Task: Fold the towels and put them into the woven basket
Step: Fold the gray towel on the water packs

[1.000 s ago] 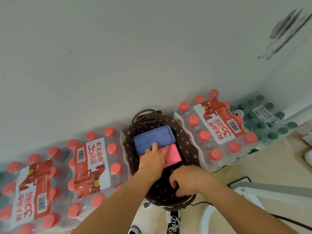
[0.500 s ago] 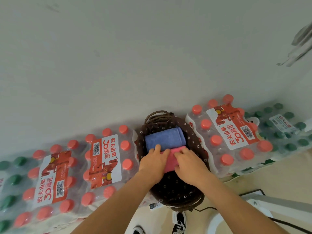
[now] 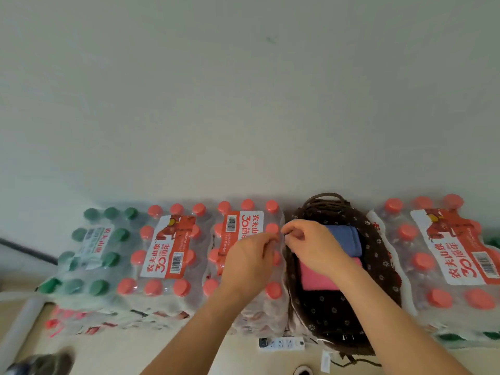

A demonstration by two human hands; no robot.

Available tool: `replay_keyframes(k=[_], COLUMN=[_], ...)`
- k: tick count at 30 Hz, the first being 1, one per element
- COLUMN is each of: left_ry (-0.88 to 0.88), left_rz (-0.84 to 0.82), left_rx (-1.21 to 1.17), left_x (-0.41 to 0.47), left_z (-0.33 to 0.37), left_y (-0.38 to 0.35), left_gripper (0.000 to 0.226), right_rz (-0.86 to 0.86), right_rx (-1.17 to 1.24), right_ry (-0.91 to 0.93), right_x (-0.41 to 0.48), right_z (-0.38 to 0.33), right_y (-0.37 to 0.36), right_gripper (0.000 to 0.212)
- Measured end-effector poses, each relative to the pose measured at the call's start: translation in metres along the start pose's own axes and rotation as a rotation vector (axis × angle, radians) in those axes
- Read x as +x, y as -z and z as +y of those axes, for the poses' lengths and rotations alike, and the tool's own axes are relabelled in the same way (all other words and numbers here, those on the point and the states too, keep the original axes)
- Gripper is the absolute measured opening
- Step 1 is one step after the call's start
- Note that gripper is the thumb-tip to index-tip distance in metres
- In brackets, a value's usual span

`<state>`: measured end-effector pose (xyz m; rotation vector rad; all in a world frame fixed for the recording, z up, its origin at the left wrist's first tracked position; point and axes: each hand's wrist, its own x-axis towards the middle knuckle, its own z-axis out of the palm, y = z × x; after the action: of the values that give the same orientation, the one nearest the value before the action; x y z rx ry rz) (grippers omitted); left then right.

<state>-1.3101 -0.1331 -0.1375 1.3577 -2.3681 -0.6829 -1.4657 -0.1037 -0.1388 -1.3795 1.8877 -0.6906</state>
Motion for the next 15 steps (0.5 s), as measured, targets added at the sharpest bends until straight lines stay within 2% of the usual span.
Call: replay_keyframes(k=[2,5,10,13,15], left_ry=[0.062,0.124,0.374,0.492,0.552], left_rz=[0.065,0.17,0.304,0.401,0.449], left_rx=[-0.065,-0.038,-0.078,-0.178,-0.185], left_x=[-0.018,-0.053,-0.134,-0.196,-0.237], left_z=[-0.019,-0.058,-0.132,-0.178,-0.209], left_y=[0.028,0.071,0.14,0.177,0.199], left_gripper=[0.023,0.024,0.012,0.013,0.015], right_rz=[-0.026,-0.121,-0.156,-0.185,-0.268], right_rx=[-0.003,-0.046,-0.228,-0.238,-0.227], right_ry=[0.062,0.162,0.395,0.467,0.486], right_x=[0.003,0.001,-0.018,-0.032,-0.045], right_z=[-0.032,-0.082,-0.168,-0.219,-0.252], right_y=[-0.02,-0.057,-0.134,-0.194,-0.238], right_gripper=[0.019,0.019,0.021,0.021,0.021])
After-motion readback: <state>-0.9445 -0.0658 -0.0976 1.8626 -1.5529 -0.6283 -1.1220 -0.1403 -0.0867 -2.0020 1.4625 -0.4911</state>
